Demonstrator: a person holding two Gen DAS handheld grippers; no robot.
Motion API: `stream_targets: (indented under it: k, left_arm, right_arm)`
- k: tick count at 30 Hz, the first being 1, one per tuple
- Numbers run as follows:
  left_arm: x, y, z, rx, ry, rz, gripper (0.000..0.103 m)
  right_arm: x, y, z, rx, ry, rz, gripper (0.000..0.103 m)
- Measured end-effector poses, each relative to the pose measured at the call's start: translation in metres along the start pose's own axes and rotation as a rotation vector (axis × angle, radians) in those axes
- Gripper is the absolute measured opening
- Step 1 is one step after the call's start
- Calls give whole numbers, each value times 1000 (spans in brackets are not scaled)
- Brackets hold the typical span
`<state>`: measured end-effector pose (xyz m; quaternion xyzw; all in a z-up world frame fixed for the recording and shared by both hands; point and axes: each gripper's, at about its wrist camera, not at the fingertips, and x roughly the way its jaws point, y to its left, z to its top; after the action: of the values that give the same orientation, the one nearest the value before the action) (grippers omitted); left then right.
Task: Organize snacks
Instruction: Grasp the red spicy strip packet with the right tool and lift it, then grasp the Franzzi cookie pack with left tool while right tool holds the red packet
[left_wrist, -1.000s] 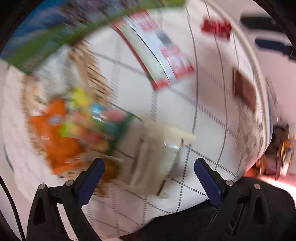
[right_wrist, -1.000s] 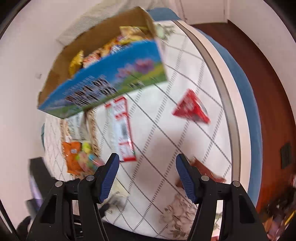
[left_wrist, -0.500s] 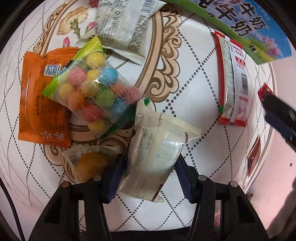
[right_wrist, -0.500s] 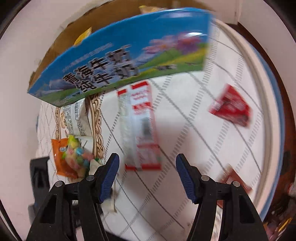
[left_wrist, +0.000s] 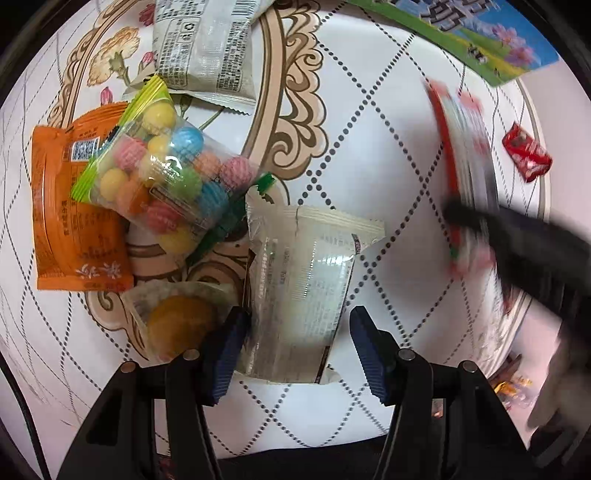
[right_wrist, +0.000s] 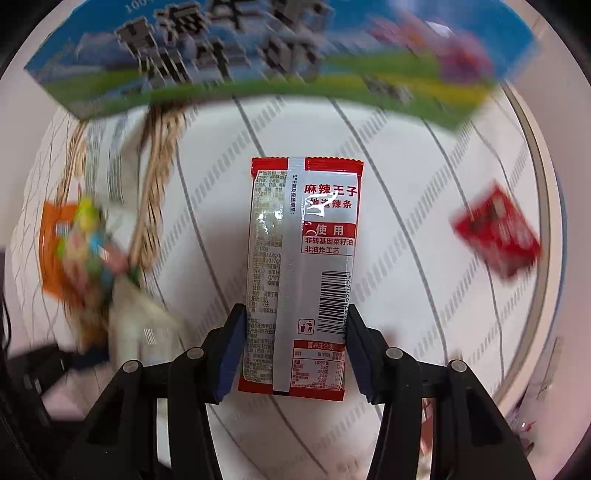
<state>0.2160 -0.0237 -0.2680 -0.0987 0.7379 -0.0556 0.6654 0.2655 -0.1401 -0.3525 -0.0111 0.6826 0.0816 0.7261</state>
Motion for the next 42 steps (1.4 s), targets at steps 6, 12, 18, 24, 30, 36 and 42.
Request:
stream_targets:
  k: [6,12,18,24,30,36,42]
  left_arm:
    - [0,-2,11,-65,41,-129,50]
    - [9,-35,23,18,46,-74,52]
    - [18,-52,24,17,31,-53,52]
    - [9,-49,8,27,-22,-24,50]
    - [-20,-48,-2,36,-56,-45,48]
    - [-65,-52,-3,59,-134,-58,47]
    - [-112,-55,10,67,-196,-128,43]
  right_arm:
    - [5,-38,-34,160,108,163,60]
    - [2,-59,-34,220,52,156,61]
    - [4,-59,-26,250,24,137,61]
    - [14,-38,-15,197,-2,88,55]
    - [-7,-26,-18,152,-47,97,49]
    - [-53,-28,-15,137,-126,158,49]
    - [-116,-18,4,117,-234,207,48]
